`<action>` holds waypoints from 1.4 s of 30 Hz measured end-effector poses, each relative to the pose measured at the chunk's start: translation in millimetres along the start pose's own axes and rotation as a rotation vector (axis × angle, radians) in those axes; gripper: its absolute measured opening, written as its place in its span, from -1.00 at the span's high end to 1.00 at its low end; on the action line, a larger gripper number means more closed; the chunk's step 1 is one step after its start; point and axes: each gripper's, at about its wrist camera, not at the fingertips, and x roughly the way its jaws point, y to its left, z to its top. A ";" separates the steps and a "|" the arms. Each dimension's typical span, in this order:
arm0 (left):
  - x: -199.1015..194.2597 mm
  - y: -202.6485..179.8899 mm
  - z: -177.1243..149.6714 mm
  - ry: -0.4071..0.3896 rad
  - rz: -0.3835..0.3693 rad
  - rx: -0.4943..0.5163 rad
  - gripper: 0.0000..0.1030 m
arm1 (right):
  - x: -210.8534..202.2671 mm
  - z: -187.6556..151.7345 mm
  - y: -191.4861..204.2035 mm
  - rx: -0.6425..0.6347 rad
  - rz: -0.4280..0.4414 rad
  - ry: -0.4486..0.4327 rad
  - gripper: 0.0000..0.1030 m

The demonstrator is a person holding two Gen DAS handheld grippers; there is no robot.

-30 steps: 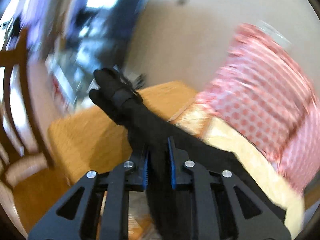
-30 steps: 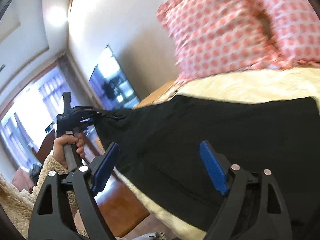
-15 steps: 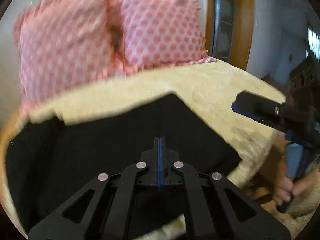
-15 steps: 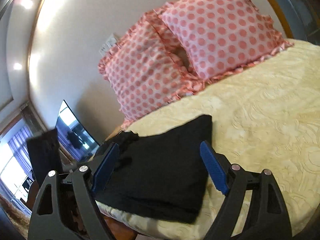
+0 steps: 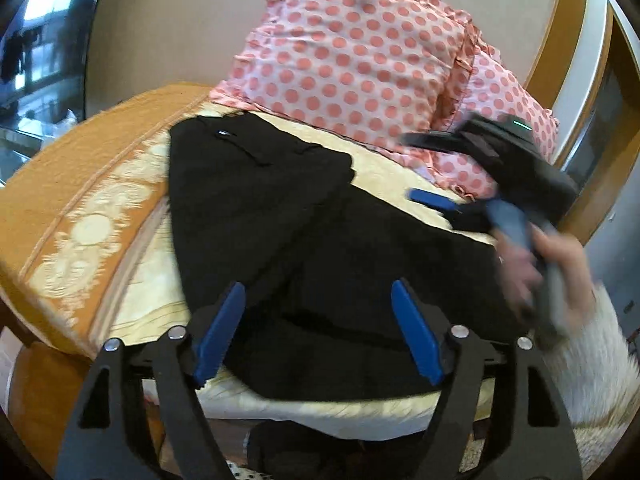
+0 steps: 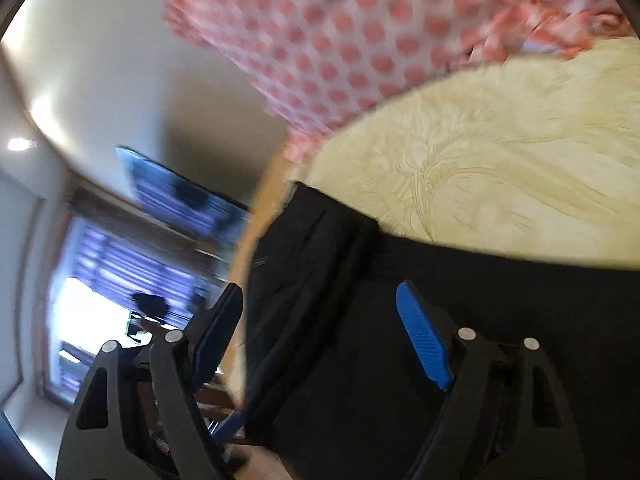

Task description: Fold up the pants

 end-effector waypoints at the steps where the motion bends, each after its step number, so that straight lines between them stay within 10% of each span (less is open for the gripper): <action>1: -4.6 3.3 -1.0 -0.010 0.011 0.005 -0.54 | 17.0 7.3 0.6 0.018 -0.022 0.027 -0.50; 7: -12.3 31.2 -1.9 -0.019 0.049 -0.032 -0.57 | 63.8 17.1 4.7 0.032 -0.109 0.070 -0.23; 13: -7.1 52.4 -1.9 0.000 0.052 -0.098 -0.57 | 67.2 20.1 13.0 -0.033 -0.061 -0.020 0.51; 25: -16.5 54.6 -3.8 -0.035 0.047 -0.115 -0.59 | -88.6 -20.4 79.9 -0.281 0.133 -0.382 0.70; 30: -13.9 55.9 -3.9 -0.056 0.023 -0.116 -0.61 | -199.5 -124.6 34.2 -0.359 -0.052 -0.627 0.70; 34: -1.7 46.6 -0.4 -0.044 -0.012 -0.102 -0.61 | -220.9 -179.3 -42.0 -0.202 -0.322 -0.629 0.70; 37: 6.8 33.6 2.6 -0.028 -0.045 -0.080 -0.61 | -218.2 -197.3 -93.9 -0.013 -0.310 -0.570 0.70; 42: 4.7 4.4 3.9 -0.046 -0.081 0.000 -0.61 | -218.8 -205.3 -75.3 -0.109 -0.302 -0.573 0.70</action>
